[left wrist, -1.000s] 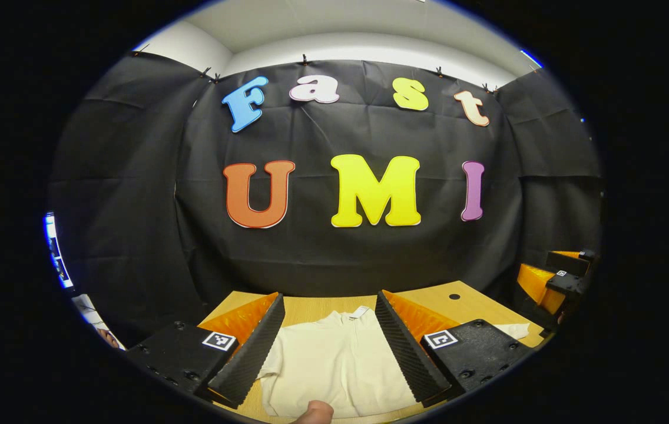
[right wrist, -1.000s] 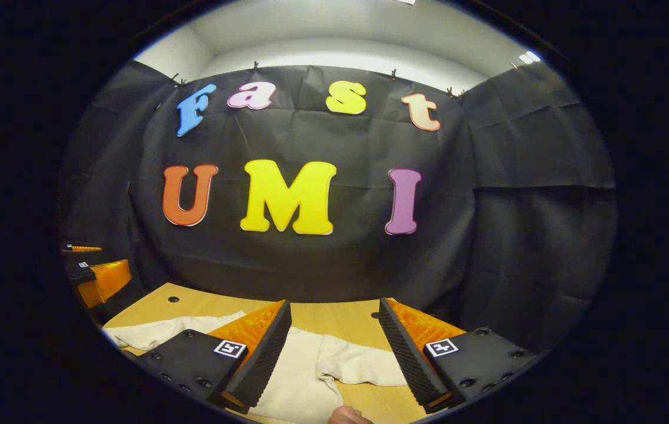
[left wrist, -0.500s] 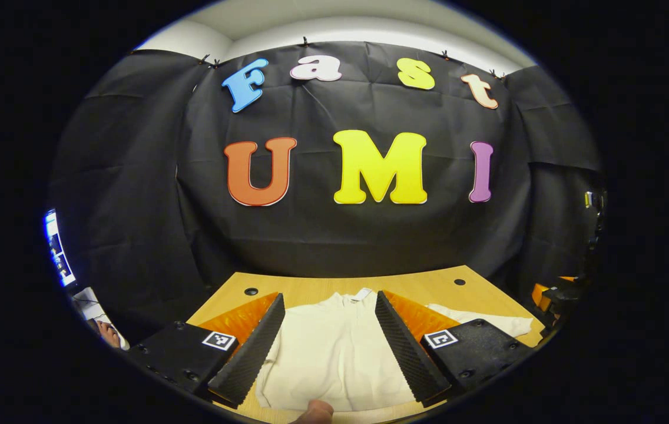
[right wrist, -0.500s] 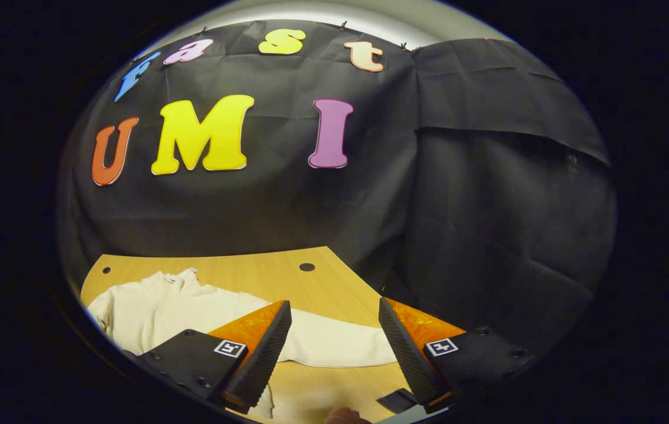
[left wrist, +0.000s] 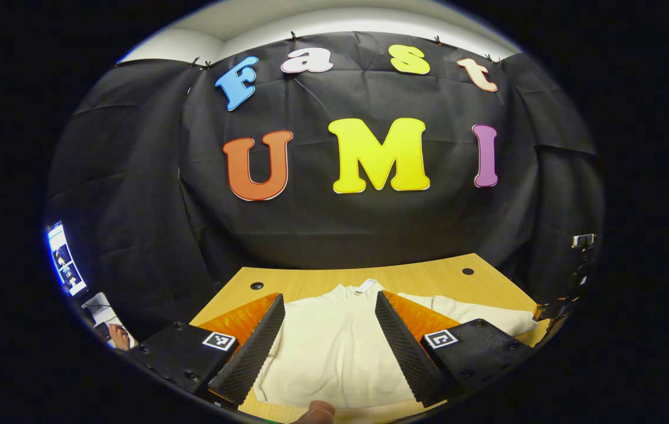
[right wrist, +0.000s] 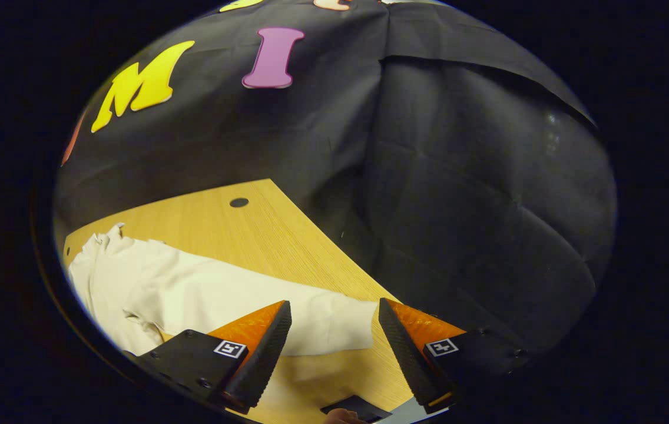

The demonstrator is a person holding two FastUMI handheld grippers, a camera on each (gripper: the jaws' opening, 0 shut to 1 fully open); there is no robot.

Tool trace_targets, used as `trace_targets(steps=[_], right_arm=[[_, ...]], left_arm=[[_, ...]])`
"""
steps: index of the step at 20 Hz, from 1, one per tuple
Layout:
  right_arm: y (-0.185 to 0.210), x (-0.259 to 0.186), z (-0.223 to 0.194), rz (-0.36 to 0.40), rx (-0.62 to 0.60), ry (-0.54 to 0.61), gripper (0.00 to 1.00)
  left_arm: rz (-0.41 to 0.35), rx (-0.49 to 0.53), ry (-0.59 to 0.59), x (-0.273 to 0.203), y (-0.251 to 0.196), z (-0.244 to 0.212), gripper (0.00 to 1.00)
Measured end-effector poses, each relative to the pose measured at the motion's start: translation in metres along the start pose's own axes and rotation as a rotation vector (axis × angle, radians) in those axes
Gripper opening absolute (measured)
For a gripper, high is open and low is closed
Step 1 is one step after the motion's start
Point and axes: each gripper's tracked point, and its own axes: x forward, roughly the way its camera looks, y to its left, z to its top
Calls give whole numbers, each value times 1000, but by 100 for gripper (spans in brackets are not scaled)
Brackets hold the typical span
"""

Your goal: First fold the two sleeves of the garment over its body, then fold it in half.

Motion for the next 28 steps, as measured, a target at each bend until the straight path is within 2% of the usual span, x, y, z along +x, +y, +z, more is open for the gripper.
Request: trace_targets(steps=[8,10,12,14,15,19,22,23,25,26,27,28], right_arm=[[-11,45,-32,-1,61,225,94],[-12,55,-43,-19,115,308,92],[-11,56,-50,-3,176,370,92],[-15,56,-48,-16,199,398,91],[-14,58,-48,-13,204,407,83],[-12,60,-55,9,249,491,77],[-10,63,-52,11,275,505,78],[-9,61,-53,8,277,517,58],[-10,64,-54,22,254,533,56],[-12,64,-54,24,255,547,44],[-11,66,-53,29,257,556,37],[-11,67,-52,39,265,557,37]], left_arm=[[76,-36,-21,1,-7,10,100],[79,-47,-33,1,-4,15,100],[95,-49,-50,2,4,18,100],[95,-52,-41,4,9,17,100],[97,-53,-40,5,12,17,100],[98,-57,-31,8,21,14,100],[100,-54,-20,9,31,10,100],[108,-53,-17,8,35,8,100],[111,-55,-3,8,42,4,100],[115,-57,2,8,46,1,100],[121,-59,8,10,50,0,100],[125,-61,15,10,53,-3,100]])
